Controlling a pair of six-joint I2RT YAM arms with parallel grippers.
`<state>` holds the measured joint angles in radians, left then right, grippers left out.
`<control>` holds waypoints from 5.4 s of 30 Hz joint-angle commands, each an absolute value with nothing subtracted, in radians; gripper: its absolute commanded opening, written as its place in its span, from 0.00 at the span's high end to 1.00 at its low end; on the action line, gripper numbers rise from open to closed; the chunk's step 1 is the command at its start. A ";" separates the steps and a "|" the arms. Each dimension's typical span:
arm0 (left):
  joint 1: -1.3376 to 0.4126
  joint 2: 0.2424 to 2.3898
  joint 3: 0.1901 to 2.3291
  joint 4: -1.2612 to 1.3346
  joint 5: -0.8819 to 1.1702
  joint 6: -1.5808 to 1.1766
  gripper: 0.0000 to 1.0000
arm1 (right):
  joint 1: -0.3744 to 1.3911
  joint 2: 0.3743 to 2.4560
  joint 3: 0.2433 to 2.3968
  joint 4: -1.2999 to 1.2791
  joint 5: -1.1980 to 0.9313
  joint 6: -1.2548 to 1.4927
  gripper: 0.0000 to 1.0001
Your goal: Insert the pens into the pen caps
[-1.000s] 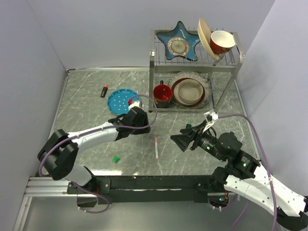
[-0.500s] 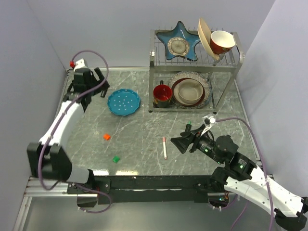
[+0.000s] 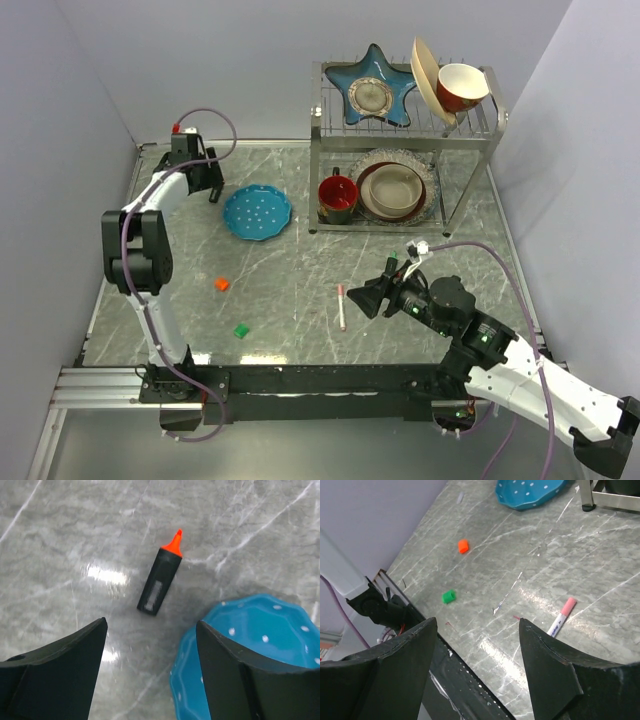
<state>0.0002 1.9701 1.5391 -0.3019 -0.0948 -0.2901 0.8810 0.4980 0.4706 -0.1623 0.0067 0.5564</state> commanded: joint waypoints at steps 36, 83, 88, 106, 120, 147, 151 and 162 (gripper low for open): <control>-0.003 2.321 1.882 -0.489 -0.091 -0.254 0.99 | 0.882 0.480 0.532 -0.118 0.005 0.549 0.28; -0.488 0.649 0.647 -0.084 0.123 -0.992 0.99 | 1.115 1.364 1.118 0.065 0.139 0.683 0.35; -0.488 0.649 0.606 -0.031 0.202 -1.052 0.99 | 1.118 1.416 1.178 -0.014 0.189 0.675 0.47; -0.494 0.617 0.655 -0.126 0.169 -1.000 0.91 | 1.120 1.456 1.181 -0.032 0.199 0.637 1.00; -0.492 0.704 0.850 -0.462 -0.193 -0.654 0.19 | 1.109 1.244 0.878 0.120 0.216 0.658 1.00; -0.499 1.172 0.740 -0.555 -0.036 0.796 0.26 | 1.108 0.400 0.561 -0.153 0.425 0.630 1.00; -0.471 1.245 0.736 -0.523 -0.077 0.838 0.26 | 1.106 0.365 0.575 -0.176 0.448 0.624 1.00; -0.420 1.433 0.770 -0.511 -0.142 0.856 0.29 | 1.108 0.356 0.589 -0.204 0.517 0.594 1.00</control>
